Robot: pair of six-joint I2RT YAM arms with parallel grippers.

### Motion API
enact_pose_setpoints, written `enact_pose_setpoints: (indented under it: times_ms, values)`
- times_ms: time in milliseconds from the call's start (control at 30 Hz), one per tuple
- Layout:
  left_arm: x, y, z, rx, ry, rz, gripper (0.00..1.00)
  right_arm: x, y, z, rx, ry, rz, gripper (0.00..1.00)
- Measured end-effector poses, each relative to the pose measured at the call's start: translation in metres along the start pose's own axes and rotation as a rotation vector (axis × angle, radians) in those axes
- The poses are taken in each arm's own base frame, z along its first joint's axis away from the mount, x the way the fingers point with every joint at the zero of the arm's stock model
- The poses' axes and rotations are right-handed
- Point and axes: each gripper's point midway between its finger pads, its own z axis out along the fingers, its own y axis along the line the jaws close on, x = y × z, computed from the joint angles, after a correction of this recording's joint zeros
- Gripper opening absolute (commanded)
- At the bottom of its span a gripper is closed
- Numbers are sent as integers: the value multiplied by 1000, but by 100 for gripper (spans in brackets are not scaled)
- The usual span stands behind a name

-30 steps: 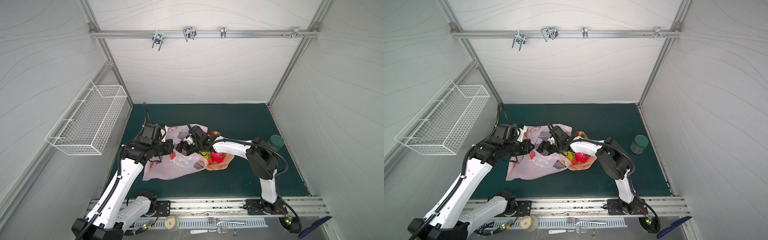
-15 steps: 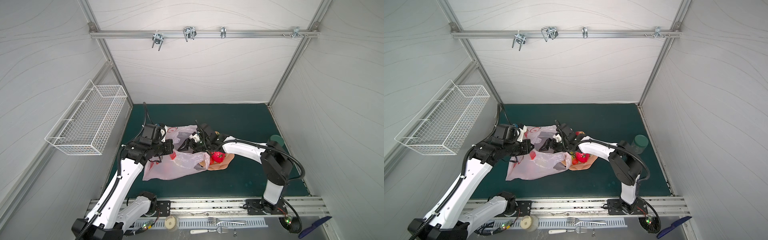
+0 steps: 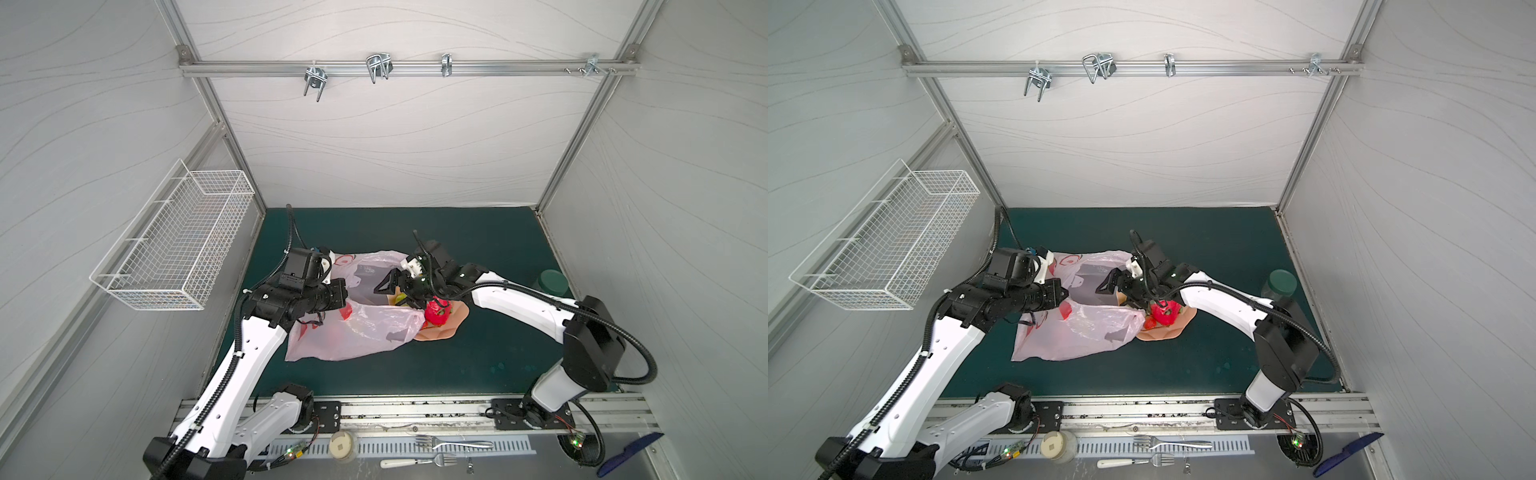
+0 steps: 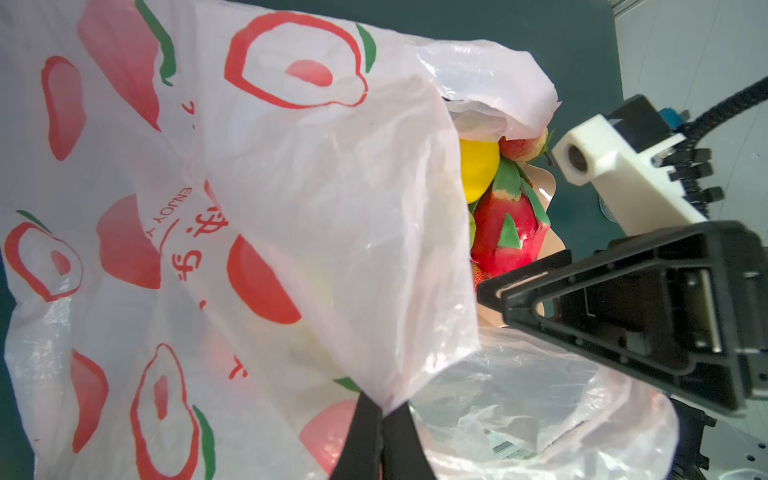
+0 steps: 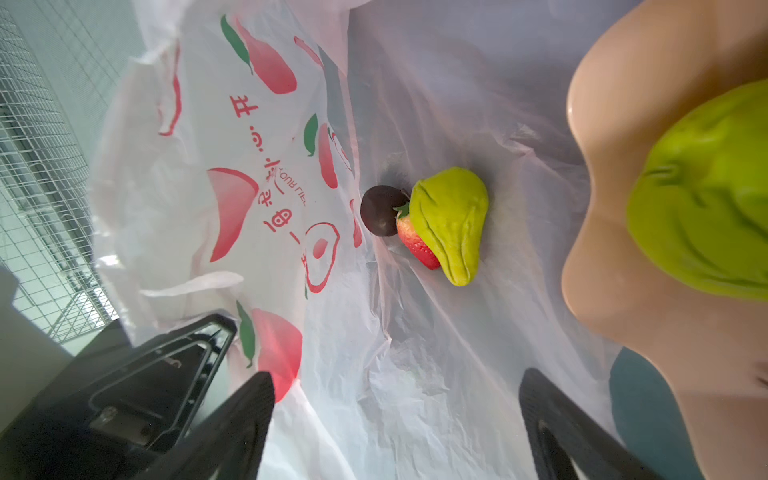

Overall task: Place the fruits into the plastic bag
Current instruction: 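Withdraw the right gripper from the bag back over the plate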

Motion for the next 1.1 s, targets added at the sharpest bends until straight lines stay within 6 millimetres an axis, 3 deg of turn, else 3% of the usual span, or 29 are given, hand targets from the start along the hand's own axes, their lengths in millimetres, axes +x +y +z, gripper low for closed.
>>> enact_pose_setpoints:
  times_ms: [533,833,1100]
  values:
    - [4,3,5,-4,11,4,0,-9,-13,-54,45,-103,-96,97]
    - [4,2,3,-2,7,17,0,-38,-37,-96,155,-208,-135,97]
    - [4,2,3,-2,7,24,0,-56,-56,-118,247,-258,-170,97]
